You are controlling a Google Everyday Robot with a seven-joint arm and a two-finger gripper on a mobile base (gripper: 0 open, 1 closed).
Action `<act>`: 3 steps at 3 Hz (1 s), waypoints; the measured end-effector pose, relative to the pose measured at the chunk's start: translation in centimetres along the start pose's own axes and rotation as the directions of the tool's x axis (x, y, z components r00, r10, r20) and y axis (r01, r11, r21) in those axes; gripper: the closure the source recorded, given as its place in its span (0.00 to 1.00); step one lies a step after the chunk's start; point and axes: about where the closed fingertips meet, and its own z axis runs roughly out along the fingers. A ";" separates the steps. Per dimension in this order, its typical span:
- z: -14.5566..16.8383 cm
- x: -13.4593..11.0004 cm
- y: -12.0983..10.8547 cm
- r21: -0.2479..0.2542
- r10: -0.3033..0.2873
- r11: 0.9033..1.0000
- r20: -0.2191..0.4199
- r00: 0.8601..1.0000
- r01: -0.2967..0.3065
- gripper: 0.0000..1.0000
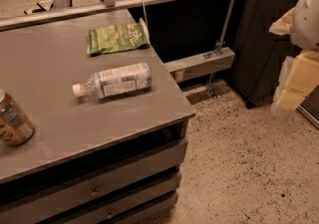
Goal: Place blue plastic bottle upright
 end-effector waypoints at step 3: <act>4.0 -5.2 -2.1 -0.024 -0.080 0.996 0.167 0.983 0.086 0.00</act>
Offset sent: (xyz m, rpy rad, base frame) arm 0.0351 0.0277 -0.0250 0.1203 -0.0040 0.1078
